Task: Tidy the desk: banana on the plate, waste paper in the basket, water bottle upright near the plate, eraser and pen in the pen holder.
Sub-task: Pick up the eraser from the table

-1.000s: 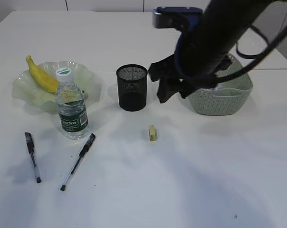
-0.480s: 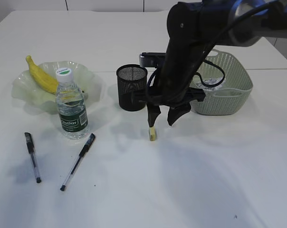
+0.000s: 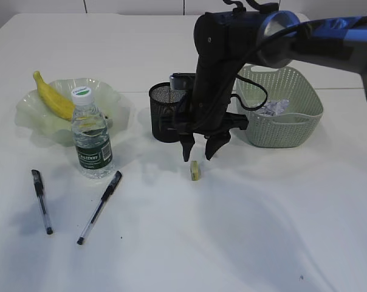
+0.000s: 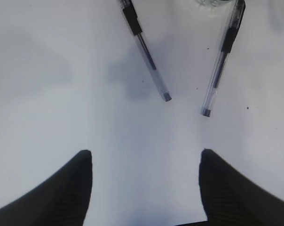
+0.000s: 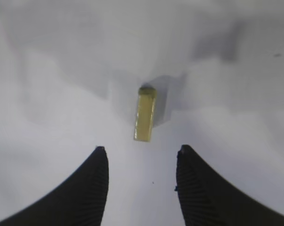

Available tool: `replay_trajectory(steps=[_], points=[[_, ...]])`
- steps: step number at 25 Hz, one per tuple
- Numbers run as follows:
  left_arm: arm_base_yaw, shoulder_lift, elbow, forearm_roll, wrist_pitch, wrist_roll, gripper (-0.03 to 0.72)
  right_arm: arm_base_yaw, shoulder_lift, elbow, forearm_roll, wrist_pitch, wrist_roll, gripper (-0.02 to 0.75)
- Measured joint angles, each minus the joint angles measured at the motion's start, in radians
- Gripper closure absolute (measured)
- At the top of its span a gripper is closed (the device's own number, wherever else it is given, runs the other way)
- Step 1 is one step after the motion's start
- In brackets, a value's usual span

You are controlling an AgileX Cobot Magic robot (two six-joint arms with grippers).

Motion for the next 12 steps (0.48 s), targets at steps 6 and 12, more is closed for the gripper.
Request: replay_trajectory(steps=[6,12], points=[[0.000,0.000,0.000,-0.002,0.000,0.000,0.191,0.000,0.072,-0.103,-0.002,0.008,0.021,0.381],[0.000,0.000,0.000,-0.002,-0.002,0.000,0.191,0.000,0.099,-0.116,-0.002,0.008,0.072,0.381]])
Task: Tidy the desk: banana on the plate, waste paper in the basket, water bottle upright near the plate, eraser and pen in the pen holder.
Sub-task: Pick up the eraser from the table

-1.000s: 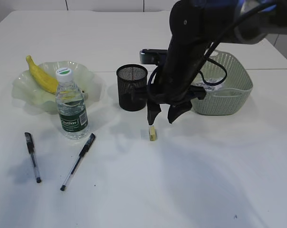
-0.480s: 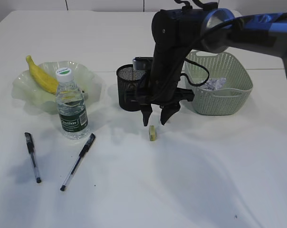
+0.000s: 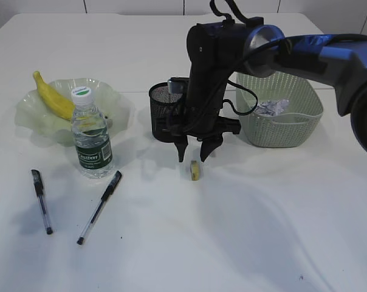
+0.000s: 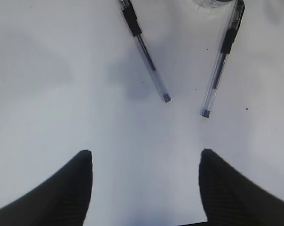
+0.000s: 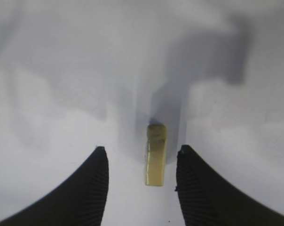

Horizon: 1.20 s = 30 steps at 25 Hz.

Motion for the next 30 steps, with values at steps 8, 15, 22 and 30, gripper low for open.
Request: replay_trajectory(steps=[8,15,22,30], points=[[0.000,0.000,0.000,-0.001,0.000,0.000,0.192,0.000,0.004,-0.001,-0.026,0.000,0.037,0.381],[0.000,0.000,0.000,-0.001,0.000,0.000,0.193,0.000,0.018,-0.001,-0.037,0.000,0.037,0.381],[0.000,0.000,0.000,-0.001,-0.006,0.000,0.193,0.000,0.030,-0.002,-0.027,0.000,0.038,0.381],[0.000,0.000,0.000,-0.001,-0.007,0.000,0.193,0.000,0.059,-0.002,-0.010,0.002,0.040,0.391]])
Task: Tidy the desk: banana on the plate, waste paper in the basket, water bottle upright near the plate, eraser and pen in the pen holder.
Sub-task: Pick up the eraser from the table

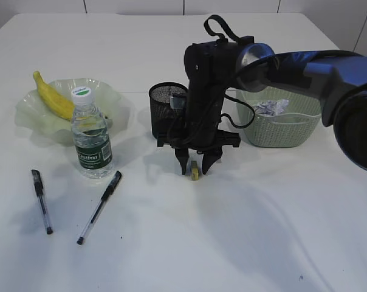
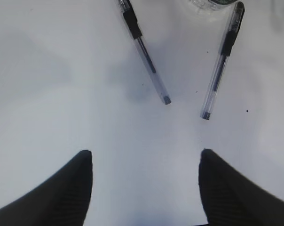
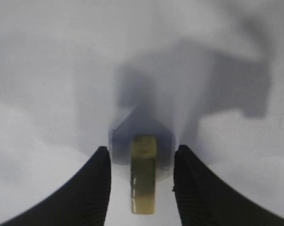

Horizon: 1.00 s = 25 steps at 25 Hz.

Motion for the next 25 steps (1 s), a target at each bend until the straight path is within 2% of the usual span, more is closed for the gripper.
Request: replay_trajectory(steps=[9,21,25], points=[[0.000,0.000,0.000,0.000,0.000,0.000,0.193,0.000,0.001,0.000,0.000,0.000,0.000,0.575],[0.000,0.000,0.000,0.000,0.000,0.000,0.193,0.000,0.001,-0.024,0.002,0.000,-0.023,0.600],[0.000,0.000,0.000,0.000,0.000,0.000,0.193,0.000,0.001,-0.024,0.002,0.000,-0.027,0.648]])
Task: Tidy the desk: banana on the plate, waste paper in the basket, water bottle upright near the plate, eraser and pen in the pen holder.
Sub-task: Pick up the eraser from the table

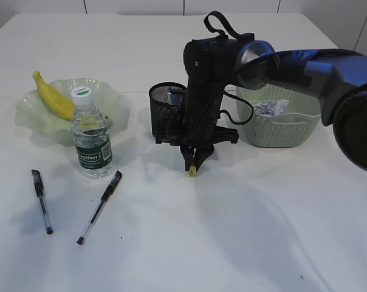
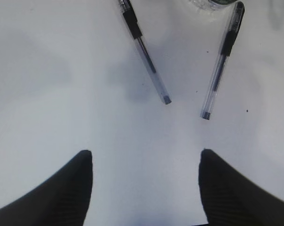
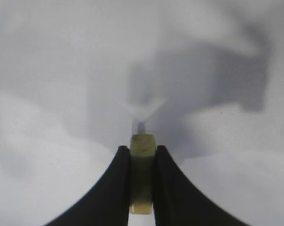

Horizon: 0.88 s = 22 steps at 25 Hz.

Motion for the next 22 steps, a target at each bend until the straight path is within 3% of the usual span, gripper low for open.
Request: replay_trajectory(steps=[11,22], points=[[0.000,0.000,0.000,0.000,0.000,0.000,0.193,0.000,-0.005,-0.041,0.000,0.001,-0.042,0.673],[0.000,0.000,0.000,0.000,0.000,0.000,0.193,0.000,-0.017,-0.288,-0.034,0.011,-0.057,0.673]])
